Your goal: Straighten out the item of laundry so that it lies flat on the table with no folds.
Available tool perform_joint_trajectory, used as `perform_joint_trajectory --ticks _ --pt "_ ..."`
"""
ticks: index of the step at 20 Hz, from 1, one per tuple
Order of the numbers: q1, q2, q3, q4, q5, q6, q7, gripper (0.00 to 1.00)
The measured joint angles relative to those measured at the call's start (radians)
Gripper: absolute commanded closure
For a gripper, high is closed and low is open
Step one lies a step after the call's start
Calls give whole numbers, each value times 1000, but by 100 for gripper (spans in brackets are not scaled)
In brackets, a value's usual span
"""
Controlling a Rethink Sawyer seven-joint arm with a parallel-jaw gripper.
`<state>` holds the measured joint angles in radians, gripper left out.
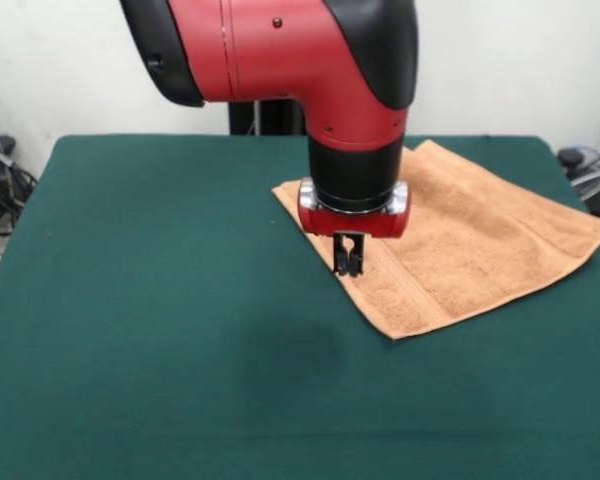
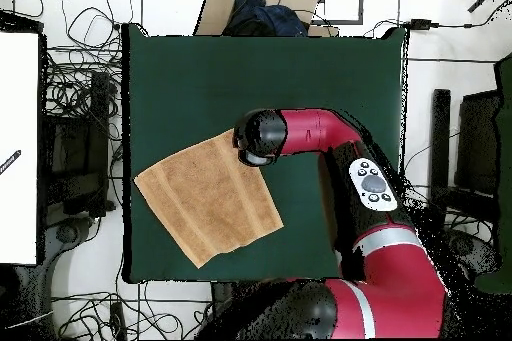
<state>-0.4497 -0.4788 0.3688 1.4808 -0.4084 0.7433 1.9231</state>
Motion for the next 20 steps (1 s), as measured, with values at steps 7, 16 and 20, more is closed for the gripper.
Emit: perform_joint_trajectory --ticks 7,16,20 --pt "16 -3 0 0 -37 -11 0 0" --pt "18 -4 0 1 -47 -23 0 0" --pt "18 -4 0 1 -47 -23 0 0"
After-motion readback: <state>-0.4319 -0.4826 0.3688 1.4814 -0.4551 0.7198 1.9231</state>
